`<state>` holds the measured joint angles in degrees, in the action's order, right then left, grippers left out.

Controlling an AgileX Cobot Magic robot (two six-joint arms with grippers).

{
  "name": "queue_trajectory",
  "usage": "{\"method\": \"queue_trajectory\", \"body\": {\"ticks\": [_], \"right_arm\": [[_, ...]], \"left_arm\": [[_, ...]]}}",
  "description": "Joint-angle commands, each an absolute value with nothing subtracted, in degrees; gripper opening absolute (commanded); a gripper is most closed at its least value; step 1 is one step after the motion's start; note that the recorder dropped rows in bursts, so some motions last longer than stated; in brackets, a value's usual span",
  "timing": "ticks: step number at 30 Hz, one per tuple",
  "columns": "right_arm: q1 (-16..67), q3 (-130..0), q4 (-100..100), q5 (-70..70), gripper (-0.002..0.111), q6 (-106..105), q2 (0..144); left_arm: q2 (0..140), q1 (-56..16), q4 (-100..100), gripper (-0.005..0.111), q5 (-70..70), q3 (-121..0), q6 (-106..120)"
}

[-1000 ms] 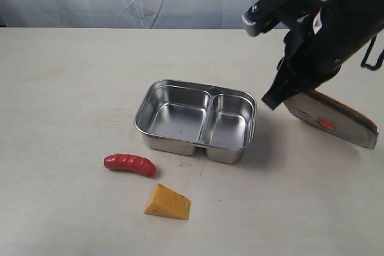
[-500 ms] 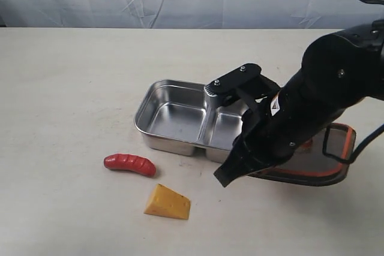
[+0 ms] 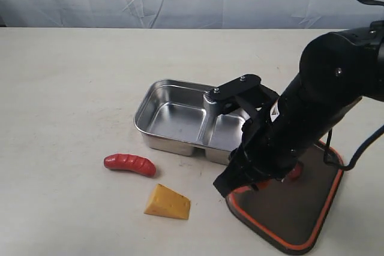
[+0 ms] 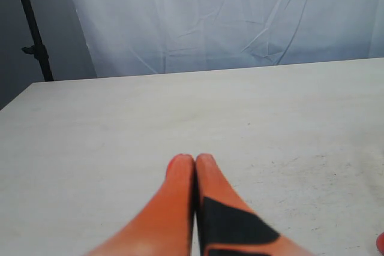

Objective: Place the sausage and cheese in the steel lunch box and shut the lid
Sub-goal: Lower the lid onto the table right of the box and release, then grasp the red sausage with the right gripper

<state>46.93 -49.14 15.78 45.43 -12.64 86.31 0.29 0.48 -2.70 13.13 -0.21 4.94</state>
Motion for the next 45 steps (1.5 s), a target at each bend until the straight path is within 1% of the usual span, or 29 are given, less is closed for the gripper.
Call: {"method": "queue_trajectory", "body": {"ticks": [1, 6, 10, 14, 20, 29, 37, 45], "right_arm": [[46.90, -49.07, 17.38, 46.07, 0.038, -13.58, 85.54], [48.55, -53.65, 20.45, 45.44, 0.038, -20.92, 84.26], [51.82, -59.37, 21.10, 41.46, 0.038, -29.93, 84.98], [54.98, -65.67, 20.97, 40.90, 0.038, -35.06, 89.25], [58.52, -74.27, 19.96, 43.47, 0.038, -41.11, 100.00], [62.75, -83.67, 10.30, 43.73, 0.038, -41.78, 113.59], [62.77, -91.64, 8.97, 43.89, 0.038, -41.78, 122.43], [62.77, -93.54, 4.46, 46.29, 0.038, -40.13, 127.28]], "left_arm": [[0.00, 0.41, -2.62, 0.000, 12.43, 0.00, 4.92], [0.00, 0.41, -2.62, 0.000, 12.43, 0.00, 4.92], [0.00, 0.41, -2.62, 0.000, 12.43, 0.00, 4.92], [0.00, 0.41, -2.62, 0.000, 12.43, 0.00, 4.92], [0.00, 0.41, -2.62, 0.000, 12.43, 0.00, 4.92], [0.00, 0.41, -2.62, 0.000, 12.43, 0.00, 4.92], [0.00, 0.41, -2.62, 0.000, 12.43, 0.00, 4.92], [0.00, 0.41, -2.62, 0.000, 12.43, 0.00, 4.92]]}}
